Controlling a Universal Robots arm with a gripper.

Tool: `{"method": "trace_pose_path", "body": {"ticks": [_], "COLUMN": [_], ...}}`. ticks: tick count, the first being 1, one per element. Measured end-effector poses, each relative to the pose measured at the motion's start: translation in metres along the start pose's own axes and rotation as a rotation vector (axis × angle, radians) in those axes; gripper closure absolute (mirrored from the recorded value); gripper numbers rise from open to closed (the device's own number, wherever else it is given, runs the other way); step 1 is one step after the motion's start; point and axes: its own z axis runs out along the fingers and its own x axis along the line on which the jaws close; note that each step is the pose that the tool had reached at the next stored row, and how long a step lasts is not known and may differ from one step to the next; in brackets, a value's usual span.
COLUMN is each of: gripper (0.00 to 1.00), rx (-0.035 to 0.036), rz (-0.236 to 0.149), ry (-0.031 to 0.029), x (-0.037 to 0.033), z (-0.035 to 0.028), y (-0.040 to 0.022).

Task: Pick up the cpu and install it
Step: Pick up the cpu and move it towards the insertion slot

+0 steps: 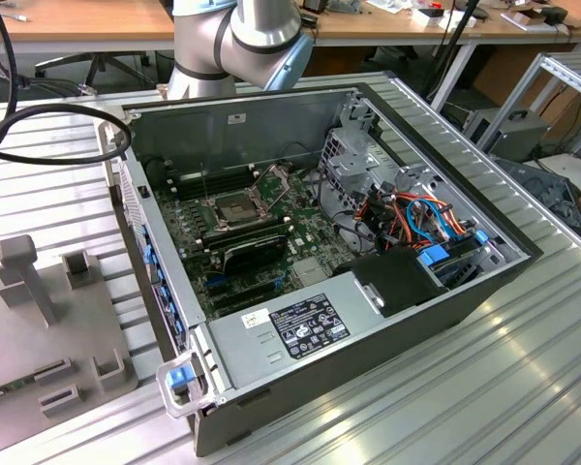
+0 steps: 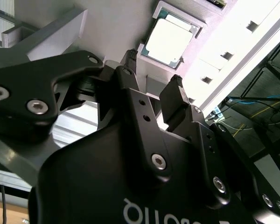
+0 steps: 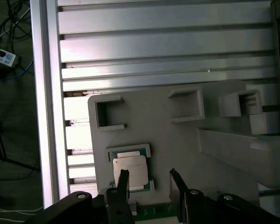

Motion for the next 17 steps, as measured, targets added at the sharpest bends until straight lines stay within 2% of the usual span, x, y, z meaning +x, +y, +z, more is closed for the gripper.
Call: {"method": "trace_pose_path", "body": {"ticks": [7, 17], "gripper": [0.52, 0.52], "rx": [-0.0003, 0.0002], "rz": [0.0, 0.0], "ry": [-0.0003, -0.0001], "x": [0.0, -0.0003], "z": [0.0003, 0.0002], "y": [-0.0003, -0.0042]}}
